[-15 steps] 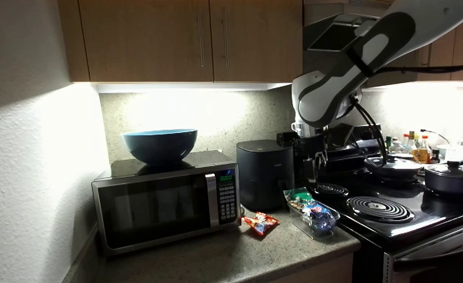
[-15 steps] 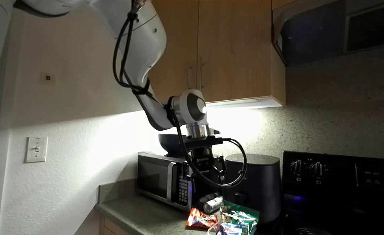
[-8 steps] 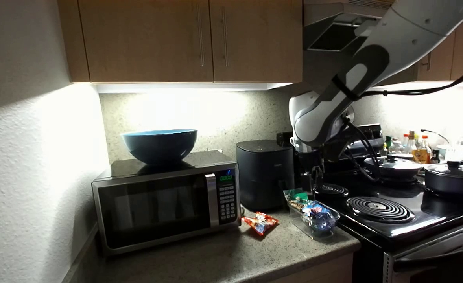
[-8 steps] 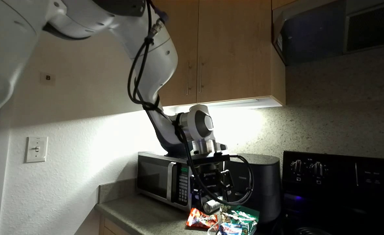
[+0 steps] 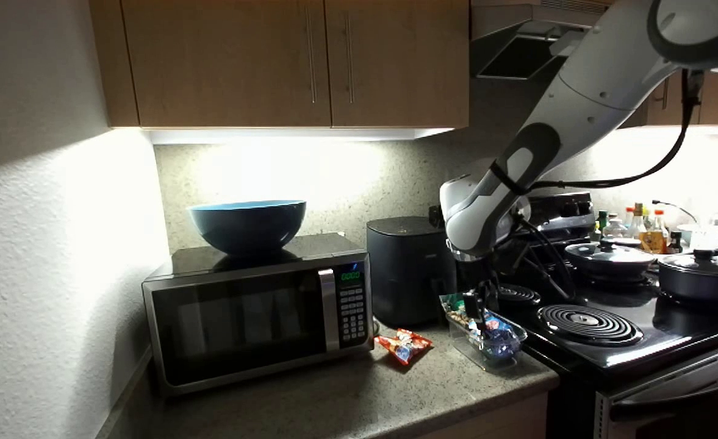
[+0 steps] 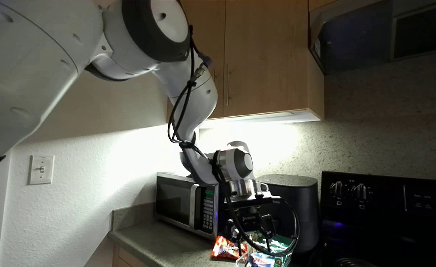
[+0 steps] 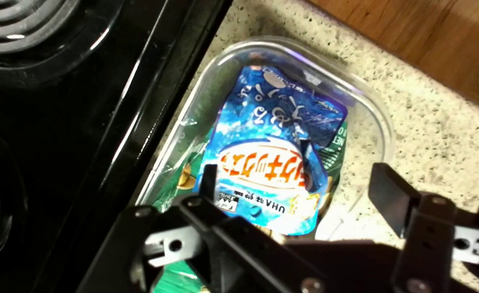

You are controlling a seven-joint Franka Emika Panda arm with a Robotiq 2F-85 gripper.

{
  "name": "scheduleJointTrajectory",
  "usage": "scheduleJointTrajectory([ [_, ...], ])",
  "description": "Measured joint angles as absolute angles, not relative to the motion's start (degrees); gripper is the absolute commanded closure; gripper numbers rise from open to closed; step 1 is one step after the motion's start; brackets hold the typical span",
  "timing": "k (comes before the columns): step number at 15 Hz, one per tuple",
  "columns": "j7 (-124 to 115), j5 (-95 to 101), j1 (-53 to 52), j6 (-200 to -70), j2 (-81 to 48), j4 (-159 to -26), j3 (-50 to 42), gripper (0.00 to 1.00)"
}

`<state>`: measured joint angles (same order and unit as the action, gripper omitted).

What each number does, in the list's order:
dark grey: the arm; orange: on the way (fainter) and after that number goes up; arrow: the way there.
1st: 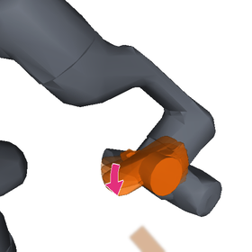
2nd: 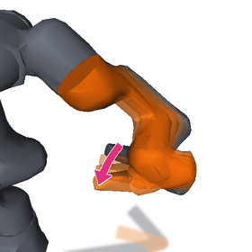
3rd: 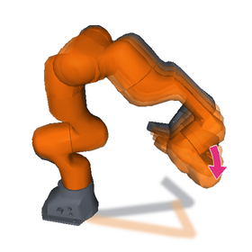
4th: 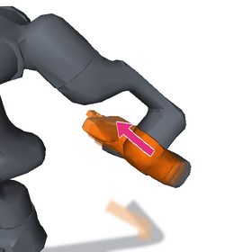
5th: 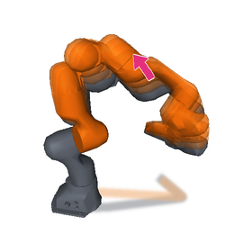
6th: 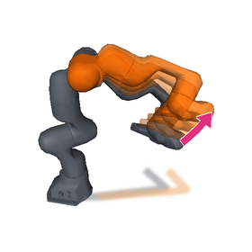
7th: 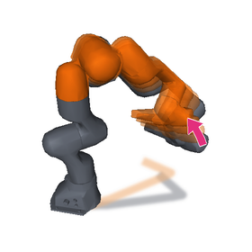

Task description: Remove the packets from the lunchbox and put them on the counter

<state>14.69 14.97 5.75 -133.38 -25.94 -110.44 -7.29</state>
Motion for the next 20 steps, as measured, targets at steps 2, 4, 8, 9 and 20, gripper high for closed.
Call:
scheduleJointTrajectory([
  [2,14.69,14.95,6.11,-132.97,-28.22,-108.6,-7.3,0.51],
  [4,14.69,14.89,6.5,-132.73,-29.81,-107.28,-7.25,0.64],
  [8,14.69,14.86,6.77,-131.93,-31.01,-105.69,-7.21,0.89],
  [9,14.69,14.86,6.8,-131.62,-31.05,-105.46,-7.21,0.94],
  [20,14.68,14.52,5.3,-127.84,-22.15,-106.31,-5.86,0.99],
])
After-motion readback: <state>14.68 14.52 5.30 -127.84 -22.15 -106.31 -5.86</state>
